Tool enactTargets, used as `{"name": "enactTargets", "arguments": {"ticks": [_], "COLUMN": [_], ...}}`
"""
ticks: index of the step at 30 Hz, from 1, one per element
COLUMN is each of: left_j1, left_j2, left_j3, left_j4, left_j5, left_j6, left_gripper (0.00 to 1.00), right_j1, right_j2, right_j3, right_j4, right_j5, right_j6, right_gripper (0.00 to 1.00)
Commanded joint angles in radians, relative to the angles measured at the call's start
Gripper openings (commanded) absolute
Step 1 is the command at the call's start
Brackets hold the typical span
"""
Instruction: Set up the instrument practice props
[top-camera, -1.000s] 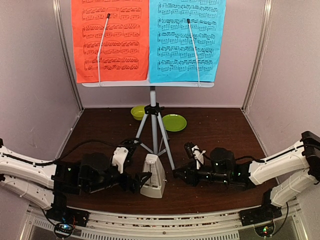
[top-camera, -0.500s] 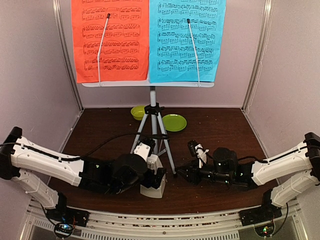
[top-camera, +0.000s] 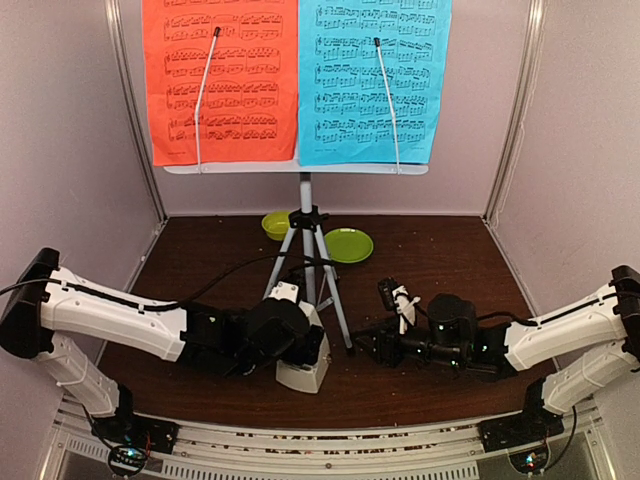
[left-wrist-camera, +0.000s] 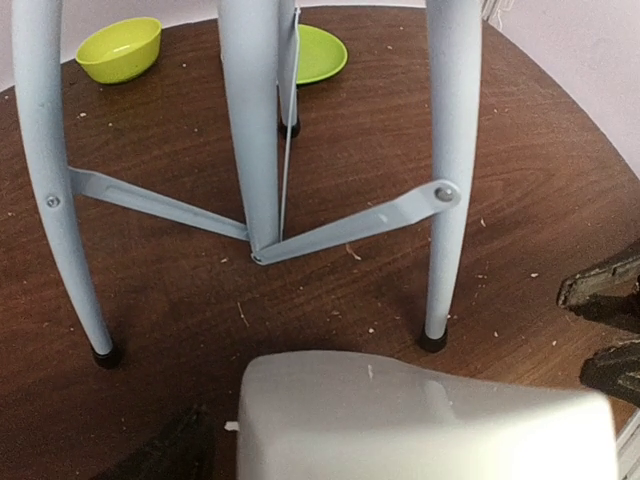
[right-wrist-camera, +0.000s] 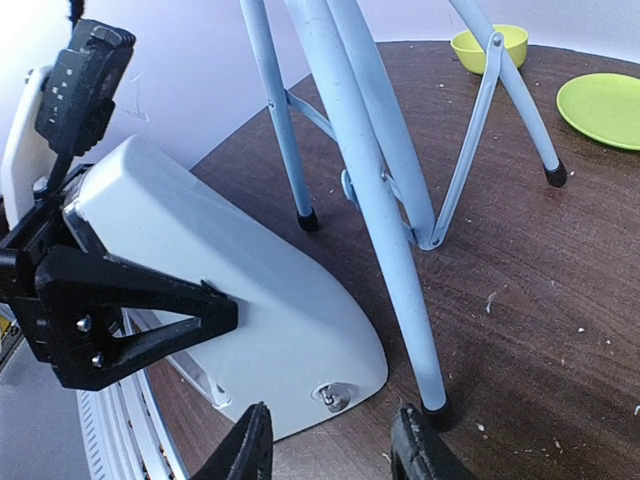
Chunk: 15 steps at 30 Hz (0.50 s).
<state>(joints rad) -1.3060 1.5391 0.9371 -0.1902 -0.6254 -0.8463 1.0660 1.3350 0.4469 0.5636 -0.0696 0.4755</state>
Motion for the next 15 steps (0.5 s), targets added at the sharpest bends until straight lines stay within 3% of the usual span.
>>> {"name": "enactTargets", "arguments": {"ticks": [1,7,11,15], "left_j1": [0.034,0.021,-0.022,-0.113], "left_j2": [-0.019,-0.067,-0.101,-0.119], "left_j3": [-0.057,-0.081,-0.071,-0.013], "left_j4": [0.083,0.124,0.135,0.132], "left_j5": [0.077,0.072,0.002,-0.169], "left_j6": [0.021,0.074,0.165,0.391], "left_gripper": [0.76,0.48,0.4,0.35], "right_j1": [-0.004,-0.002,-0.002,-0.002], "right_j2": [0.002,0.021,0.034,0.055], "right_j3": [-0.006,-0.005,-0.009,-0.02], "right_j4": [0.01,0.039,0.07,0.116], "right_j5": [0.006,-0.036,-0.065,-0.086], "right_j6": [-0.005,-0.01,-0.008,-0.004], "right_gripper": [0.42,0.44,0.46,0.47]}}
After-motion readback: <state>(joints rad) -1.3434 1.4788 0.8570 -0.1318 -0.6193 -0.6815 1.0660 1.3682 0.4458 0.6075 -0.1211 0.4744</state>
